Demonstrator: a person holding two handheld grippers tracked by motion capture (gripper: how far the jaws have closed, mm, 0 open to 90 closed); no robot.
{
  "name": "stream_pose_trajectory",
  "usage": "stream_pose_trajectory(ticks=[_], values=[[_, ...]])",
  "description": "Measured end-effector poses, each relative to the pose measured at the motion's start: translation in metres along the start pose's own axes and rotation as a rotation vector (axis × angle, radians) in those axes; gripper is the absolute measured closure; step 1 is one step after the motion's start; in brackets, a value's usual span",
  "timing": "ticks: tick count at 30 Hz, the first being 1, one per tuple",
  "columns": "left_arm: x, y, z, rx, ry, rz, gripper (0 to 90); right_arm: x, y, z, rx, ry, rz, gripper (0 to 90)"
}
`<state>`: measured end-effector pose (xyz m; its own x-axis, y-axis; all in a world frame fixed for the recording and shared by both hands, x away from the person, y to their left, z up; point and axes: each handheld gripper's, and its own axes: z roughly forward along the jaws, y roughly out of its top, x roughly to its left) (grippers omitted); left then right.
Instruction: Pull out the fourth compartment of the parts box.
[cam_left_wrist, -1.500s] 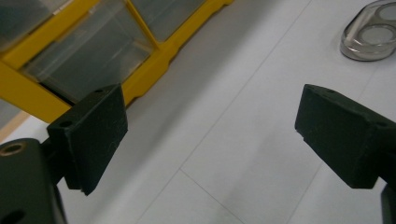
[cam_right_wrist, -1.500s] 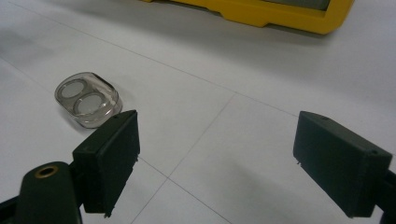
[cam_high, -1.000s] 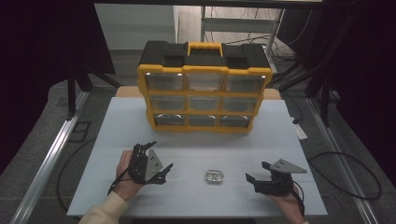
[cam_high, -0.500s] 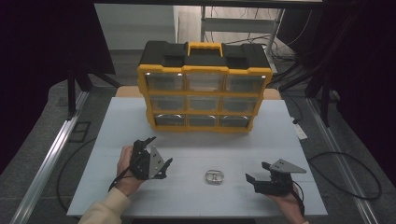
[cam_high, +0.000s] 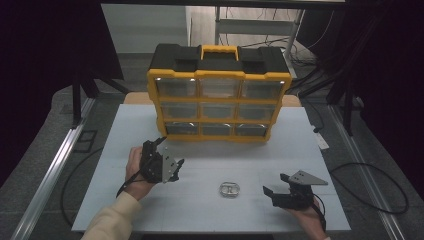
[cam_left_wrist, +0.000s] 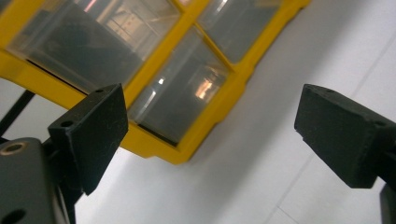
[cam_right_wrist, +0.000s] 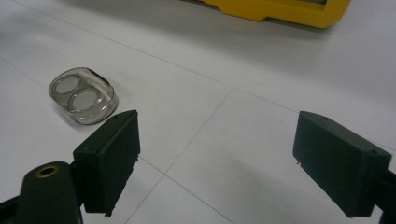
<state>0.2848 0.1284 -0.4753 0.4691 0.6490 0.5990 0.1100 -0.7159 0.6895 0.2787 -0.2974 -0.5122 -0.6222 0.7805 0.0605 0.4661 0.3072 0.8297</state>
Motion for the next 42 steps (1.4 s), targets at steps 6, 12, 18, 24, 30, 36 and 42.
stream_pose_trajectory(ticks=[6, 12, 18, 24, 30, 36, 42], values=[[0.003, 0.001, 0.004, 0.008, 0.039, 0.045, 10.5, 0.0, 0.0, 0.0, 0.005, -0.001, 0.0, 15.7], [0.008, 0.006, 0.007, -0.003, 0.059, 0.057, 10.5, -0.001, 0.0, 0.001, 0.009, -0.003, 0.001, 15.8], [0.013, 0.011, 0.011, -0.005, 0.071, 0.059, 10.9, -0.001, -0.001, 0.001, 0.017, -0.004, 0.003, 15.7], [0.016, 0.016, 0.015, -0.01, 0.084, 0.076, 11.0, -0.001, -0.001, 0.001, 0.019, -0.005, 0.003, 15.8], [0.018, 0.021, 0.018, -0.005, 0.094, 0.088, 11.1, -0.001, -0.001, 0.002, 0.021, -0.004, 0.003, 15.8], [0.019, 0.024, 0.022, 0.0, 0.105, 0.101, 11.3, -0.001, -0.001, 0.001, 0.021, -0.003, 0.004, 15.8], [0.02, 0.026, 0.025, 0.005, 0.11, 0.112, 11.5, -0.001, -0.001, 0.002, 0.022, -0.002, 0.003, 15.8]])
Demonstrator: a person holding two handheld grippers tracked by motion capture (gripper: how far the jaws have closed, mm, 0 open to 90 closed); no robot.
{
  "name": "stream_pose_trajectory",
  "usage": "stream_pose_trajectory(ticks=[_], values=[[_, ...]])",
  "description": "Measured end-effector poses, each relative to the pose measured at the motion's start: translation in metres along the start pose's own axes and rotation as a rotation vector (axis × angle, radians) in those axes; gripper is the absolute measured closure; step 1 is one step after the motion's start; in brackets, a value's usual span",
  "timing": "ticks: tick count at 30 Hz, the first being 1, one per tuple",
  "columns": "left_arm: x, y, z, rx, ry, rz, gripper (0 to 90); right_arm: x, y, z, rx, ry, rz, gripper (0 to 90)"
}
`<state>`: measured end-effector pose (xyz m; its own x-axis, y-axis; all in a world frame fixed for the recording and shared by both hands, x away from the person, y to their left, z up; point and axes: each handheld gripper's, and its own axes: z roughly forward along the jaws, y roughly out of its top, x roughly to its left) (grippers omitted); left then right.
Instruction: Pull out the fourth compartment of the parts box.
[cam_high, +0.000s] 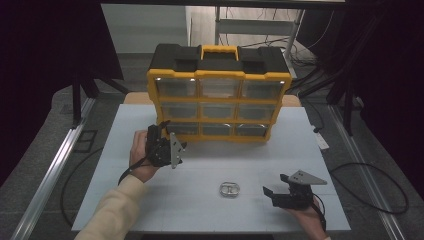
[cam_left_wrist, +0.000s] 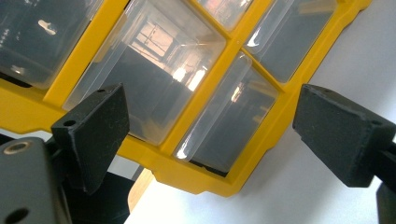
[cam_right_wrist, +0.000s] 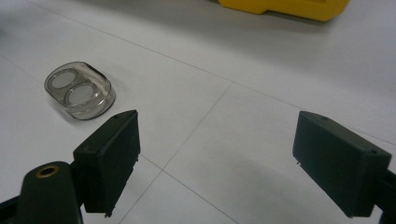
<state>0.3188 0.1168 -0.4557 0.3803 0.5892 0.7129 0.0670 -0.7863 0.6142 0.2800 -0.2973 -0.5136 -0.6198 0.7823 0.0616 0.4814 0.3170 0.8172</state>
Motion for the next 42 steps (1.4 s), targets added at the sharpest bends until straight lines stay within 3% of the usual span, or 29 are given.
stream_pose_trajectory(ticks=[42], values=[[0.023, 0.009, 0.019, 0.021, 0.081, 0.025, 13.0, 0.0, -0.001, 0.001, 0.011, 0.002, 0.006, 15.8]])
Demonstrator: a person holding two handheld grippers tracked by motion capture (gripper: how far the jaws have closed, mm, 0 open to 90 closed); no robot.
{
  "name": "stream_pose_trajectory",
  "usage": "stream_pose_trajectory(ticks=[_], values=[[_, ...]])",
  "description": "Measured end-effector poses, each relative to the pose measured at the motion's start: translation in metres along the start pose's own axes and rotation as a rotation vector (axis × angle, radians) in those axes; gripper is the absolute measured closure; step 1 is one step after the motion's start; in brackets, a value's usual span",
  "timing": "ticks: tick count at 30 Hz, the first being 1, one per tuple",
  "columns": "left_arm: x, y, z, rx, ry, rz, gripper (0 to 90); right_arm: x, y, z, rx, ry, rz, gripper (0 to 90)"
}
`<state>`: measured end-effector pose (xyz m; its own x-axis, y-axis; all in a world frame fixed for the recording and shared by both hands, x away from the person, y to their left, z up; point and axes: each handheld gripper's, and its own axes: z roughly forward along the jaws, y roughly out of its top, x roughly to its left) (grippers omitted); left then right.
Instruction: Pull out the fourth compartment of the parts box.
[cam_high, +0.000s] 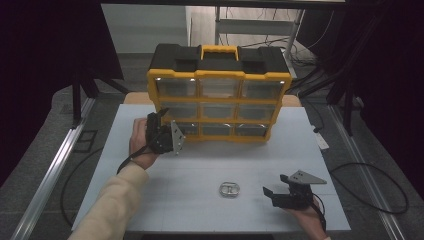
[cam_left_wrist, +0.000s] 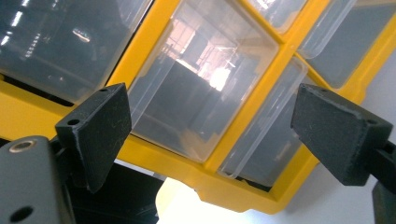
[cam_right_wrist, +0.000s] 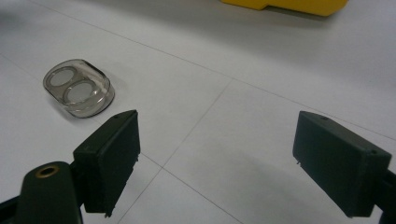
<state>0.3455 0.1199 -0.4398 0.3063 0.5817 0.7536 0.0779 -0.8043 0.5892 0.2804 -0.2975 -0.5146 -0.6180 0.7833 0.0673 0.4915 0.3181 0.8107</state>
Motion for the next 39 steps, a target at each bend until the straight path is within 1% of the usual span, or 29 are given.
stream_pose_trajectory(ticks=[4, 8, 18, 20, 24, 26, 33, 39], values=[[0.001, 0.0, 0.002, 0.002, 0.007, 0.0, 13.0, 0.0, 0.0, 0.0, 0.001, 0.0, 0.001, 15.8], [0.002, 0.001, 0.005, 0.003, 0.019, 0.013, 13.1, 0.0, 0.0, 0.0, 0.002, 0.0, 0.0, 15.8], [0.0, 0.003, 0.01, 0.014, 0.026, 0.033, 13.5, 0.0, 0.0, 0.0, 0.005, -0.002, 0.004, 15.8], [0.001, 0.004, 0.011, 0.018, 0.029, 0.043, 13.5, 0.0, 0.0, 0.0, 0.005, -0.002, 0.003, 15.8], [0.002, 0.005, 0.013, 0.016, 0.021, 0.03, 13.6, -0.001, 0.0, 0.0, 0.005, -0.006, 0.005, 15.8], [0.003, 0.006, 0.014, 0.014, 0.026, 0.025, 13.7, -0.001, 0.0, 0.0, 0.007, -0.007, 0.005, 15.8], [0.004, 0.01, 0.017, 0.018, 0.031, 0.043, 13.9, -0.001, -0.001, 0.0, 0.01, -0.008, 0.006, 15.8], [0.003, 0.011, 0.019, 0.027, 0.049, 0.051, 14.6, -0.001, -0.001, 0.001, 0.017, -0.009, 0.008, 15.9]])
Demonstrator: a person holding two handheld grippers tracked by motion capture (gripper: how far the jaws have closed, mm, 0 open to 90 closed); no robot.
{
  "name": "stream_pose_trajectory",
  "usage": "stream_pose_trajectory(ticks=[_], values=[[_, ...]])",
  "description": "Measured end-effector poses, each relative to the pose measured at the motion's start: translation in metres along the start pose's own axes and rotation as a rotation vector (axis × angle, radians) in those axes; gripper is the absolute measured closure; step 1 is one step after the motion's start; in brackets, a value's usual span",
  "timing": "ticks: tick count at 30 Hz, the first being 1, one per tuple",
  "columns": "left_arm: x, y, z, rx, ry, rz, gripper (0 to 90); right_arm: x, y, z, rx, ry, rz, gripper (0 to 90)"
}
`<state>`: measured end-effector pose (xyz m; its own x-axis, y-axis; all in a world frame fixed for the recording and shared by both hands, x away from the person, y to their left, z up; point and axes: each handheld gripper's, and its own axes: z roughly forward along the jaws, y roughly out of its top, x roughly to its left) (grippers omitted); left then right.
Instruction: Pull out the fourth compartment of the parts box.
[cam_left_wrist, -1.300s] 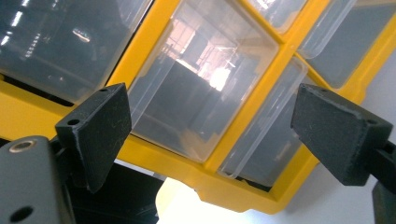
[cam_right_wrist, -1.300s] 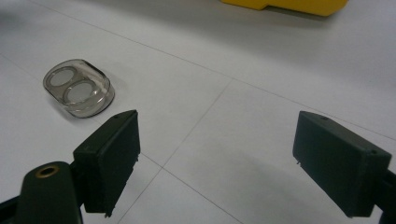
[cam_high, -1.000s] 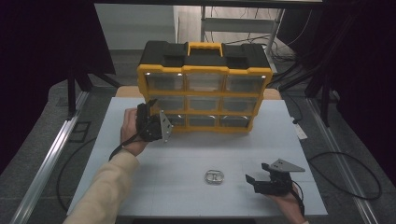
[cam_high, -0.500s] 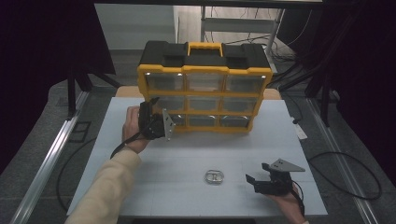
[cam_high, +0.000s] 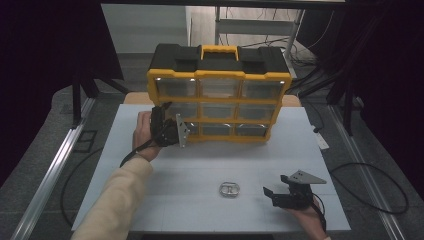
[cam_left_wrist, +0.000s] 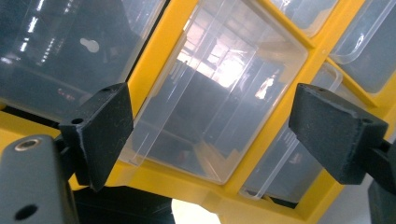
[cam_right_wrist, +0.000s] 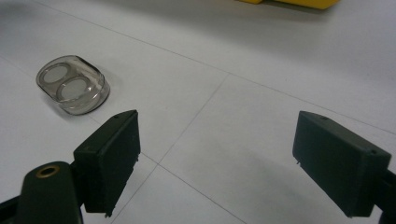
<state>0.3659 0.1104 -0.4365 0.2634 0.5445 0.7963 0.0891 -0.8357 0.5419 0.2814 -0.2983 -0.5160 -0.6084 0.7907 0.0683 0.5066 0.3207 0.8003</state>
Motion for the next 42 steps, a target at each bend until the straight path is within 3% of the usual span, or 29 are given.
stream_pose_trajectory(ticks=[23, 36, 42], values=[[-0.0043, 0.0046, 0.0075, 0.005, 0.057, 0.021, 23.7, -0.0001, 0.0, 0.0, 0.002, -0.001, -0.002, 16.0], [-0.0057, 0.0046, 0.0092, -0.002, 0.097, 0.029, 36.3, -0.0002, -0.0004, 0.0001, 0.009, -0.008, -0.003, 16.1], [-0.0052, 0.0039, 0.0094, 0.003, 0.142, 0.039, 47.6, 0.0, -0.0005, 0.0004, 0.012, -0.009, -0.006, 16.3]])
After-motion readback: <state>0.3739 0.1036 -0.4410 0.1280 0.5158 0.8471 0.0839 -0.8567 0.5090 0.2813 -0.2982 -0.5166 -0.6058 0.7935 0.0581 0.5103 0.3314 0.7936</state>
